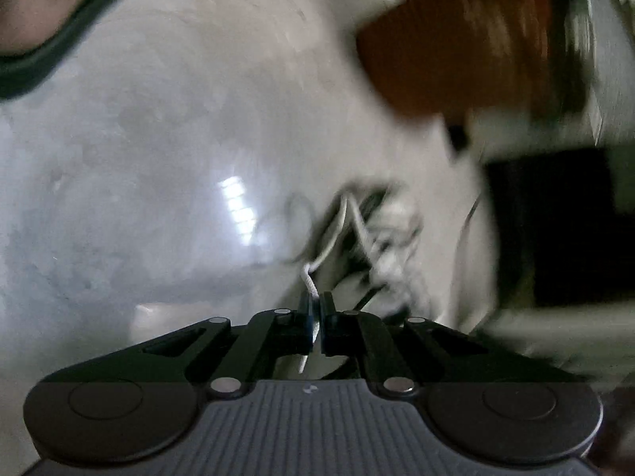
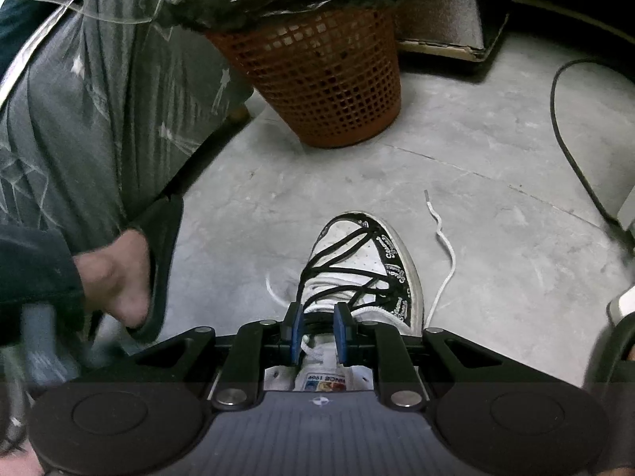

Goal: Lace up shoes with both hands

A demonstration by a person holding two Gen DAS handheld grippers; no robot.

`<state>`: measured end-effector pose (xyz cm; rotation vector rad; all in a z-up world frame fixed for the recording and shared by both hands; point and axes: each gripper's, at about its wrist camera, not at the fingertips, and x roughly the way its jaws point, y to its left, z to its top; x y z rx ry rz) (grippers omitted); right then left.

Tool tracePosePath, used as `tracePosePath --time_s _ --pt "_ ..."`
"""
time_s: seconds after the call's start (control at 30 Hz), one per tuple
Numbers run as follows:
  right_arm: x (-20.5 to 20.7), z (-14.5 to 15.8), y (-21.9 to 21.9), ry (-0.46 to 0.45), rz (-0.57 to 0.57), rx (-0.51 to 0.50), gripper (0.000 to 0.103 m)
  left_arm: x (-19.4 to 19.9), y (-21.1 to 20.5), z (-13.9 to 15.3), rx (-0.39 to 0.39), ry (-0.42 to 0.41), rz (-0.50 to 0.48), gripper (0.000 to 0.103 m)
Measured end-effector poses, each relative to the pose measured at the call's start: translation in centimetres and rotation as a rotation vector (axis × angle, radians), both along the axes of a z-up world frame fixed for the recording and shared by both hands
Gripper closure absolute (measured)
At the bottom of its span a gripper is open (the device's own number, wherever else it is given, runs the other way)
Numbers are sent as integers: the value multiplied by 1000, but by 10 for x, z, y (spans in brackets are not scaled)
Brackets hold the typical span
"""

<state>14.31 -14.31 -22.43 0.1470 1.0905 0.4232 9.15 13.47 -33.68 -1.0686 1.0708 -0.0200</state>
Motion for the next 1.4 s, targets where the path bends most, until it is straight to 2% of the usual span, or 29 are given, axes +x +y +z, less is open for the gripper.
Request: tracePosePath --time_s 0.03,0.13,0.33,0.47,0.6,0.77,0.87,0.97,1.13,1.2,1.27,1.4 --pt "-2 1 5 -5 27 -24 81 -1 6 3 -35 -6 42 99" --pt "-7 8 21 -25 133 -40 81 -2 15 16 -82 -31 71 99" --pt "-17 22 54 -61 338 -71 81 15 -5 31 -57 -78 27 99" --pt "-9 22 62 -32 326 -94 81 11 -11 44 -53 -107 23 99" --pt "-9 19 68 -22 366 -148 81 8 -7 51 -77 -131 47 99" --pt "-9 17 64 4 335 -77 81 8 -6 61 -90 -160 46 99" --pt "-11 17 66 -2 336 -77 81 7 -8 63 -89 -164 27 99" --pt "-9 19 65 -21 339 -72 99 7 -11 65 -83 -163 6 99" --pt "-14 20 71 -62 434 -142 99 3 -11 68 -63 -153 -29 99" --pt "-20 20 75 -92 506 -184 99 5 -13 75 -4 -149 -100 99" --pt "-26 19 78 -122 590 -226 99 13 -26 90 150 -176 -280 99" --pt "-28 21 75 -149 693 -205 99 29 -52 119 459 -226 -640 98"
